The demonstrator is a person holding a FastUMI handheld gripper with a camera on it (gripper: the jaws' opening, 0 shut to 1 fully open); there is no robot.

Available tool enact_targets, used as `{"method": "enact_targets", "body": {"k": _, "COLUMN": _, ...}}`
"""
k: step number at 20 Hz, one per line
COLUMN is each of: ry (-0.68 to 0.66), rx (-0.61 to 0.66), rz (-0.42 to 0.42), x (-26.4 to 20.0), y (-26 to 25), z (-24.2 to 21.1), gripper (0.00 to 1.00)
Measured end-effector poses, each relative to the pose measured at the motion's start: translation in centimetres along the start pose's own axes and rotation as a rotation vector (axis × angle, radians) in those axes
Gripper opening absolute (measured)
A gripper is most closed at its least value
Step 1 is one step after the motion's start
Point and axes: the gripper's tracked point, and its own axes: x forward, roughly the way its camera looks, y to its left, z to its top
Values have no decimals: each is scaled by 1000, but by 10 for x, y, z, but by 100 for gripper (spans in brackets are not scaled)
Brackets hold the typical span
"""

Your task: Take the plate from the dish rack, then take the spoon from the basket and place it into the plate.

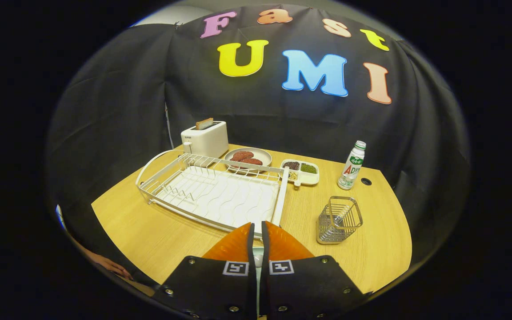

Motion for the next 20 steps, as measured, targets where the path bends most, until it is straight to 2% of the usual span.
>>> {"method": "enact_targets", "body": {"k": 5, "ry": 17, "rx": -19, "rz": 52, "x": 8, "y": -1, "z": -9, "gripper": 4}}
{"method": "enact_targets", "body": {"k": 6, "ry": 17, "rx": -19, "rz": 49, "x": 8, "y": -6, "z": -11, "gripper": 11}}
{"method": "enact_targets", "body": {"k": 8, "ry": 29, "rx": -18, "rz": 29, "x": 5, "y": -19, "z": -16, "gripper": 17}}
{"method": "enact_targets", "body": {"k": 9, "ry": 28, "rx": -12, "rz": 27, "x": 2, "y": -25, "z": -18, "gripper": 24}}
{"method": "enact_targets", "body": {"k": 10, "ry": 21, "rx": 0, "rz": 21, "x": -1, "y": -32, "z": -18, "gripper": 37}}
{"method": "enact_targets", "body": {"k": 14, "ry": -70, "rx": 60, "rz": -54, "x": -29, "y": -73, "z": 4, "gripper": 38}}
{"method": "enact_targets", "body": {"k": 20, "ry": -321, "rx": 138, "rz": -216, "x": -95, "y": -150, "z": 96, "gripper": 38}}
